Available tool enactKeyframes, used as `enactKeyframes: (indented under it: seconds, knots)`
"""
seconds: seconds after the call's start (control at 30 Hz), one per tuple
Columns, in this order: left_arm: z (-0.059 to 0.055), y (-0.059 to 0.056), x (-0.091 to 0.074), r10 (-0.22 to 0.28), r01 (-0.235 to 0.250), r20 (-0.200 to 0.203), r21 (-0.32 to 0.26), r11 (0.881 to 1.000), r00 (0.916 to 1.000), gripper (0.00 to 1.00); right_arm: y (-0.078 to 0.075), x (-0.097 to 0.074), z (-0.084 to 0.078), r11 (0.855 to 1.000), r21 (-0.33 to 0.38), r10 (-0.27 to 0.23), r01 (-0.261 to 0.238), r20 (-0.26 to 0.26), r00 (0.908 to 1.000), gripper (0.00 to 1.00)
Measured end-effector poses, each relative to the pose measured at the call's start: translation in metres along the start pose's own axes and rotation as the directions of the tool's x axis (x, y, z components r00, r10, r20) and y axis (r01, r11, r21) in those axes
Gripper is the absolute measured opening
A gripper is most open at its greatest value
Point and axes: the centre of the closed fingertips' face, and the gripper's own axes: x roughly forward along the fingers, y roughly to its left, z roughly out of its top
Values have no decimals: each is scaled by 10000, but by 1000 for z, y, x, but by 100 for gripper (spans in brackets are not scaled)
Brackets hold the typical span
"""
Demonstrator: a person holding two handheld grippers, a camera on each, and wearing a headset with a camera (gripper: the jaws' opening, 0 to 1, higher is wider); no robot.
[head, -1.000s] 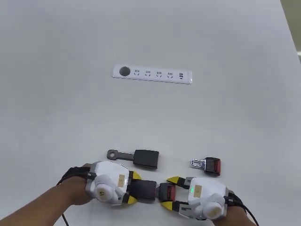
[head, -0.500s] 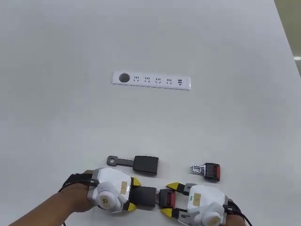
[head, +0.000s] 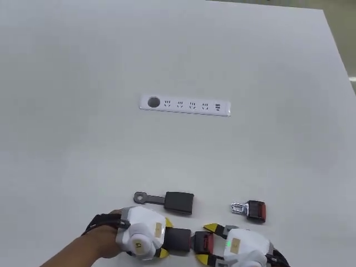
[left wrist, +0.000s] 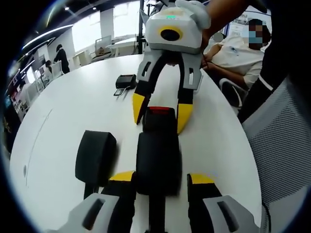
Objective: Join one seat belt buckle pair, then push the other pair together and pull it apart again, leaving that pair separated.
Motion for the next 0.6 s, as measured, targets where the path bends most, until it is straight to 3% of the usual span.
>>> enactKeyframes:
  seconds: [0.03, 0.1, 0.17, 0.27, 0.47, 0.6]
  knots:
    - [-2, 1, -1, 130, -131, -64, -136, 9998, 9999, 52, 0, -1, -2, 9999, 118, -68, 69, -90, 9999, 42]
    - [-7, 4, -3, 436, -448, -336, -361, 9983, 9985, 54, 0, -2, -2, 9992, 325, -212, 216, -110, 9997, 49]
    - [-6, 1, -5, 316, -324, -108, -866, 9957, 9994, 60, 0, -5, 0, 9971, 715, -281, 277, 36, 9996, 54]
    - [-9, 1, -9, 434, -444, -156, -748, 9962, 9989, 65, -3, -10, 3, 9958, 790, -486, 469, 206, 9986, 58]
    - [9, 8, -20, 938, -811, 722, -1625, 9834, 9930, 76, -18, -25, 16, 9873, 1312, -1017, 898, 870, 9910, 61]
    - [18, 16, -27, 1283, -1127, 964, -1529, 9818, 9870, 80, -29, -39, 16, 9850, 1254, -1306, 1183, 949, 9869, 62]
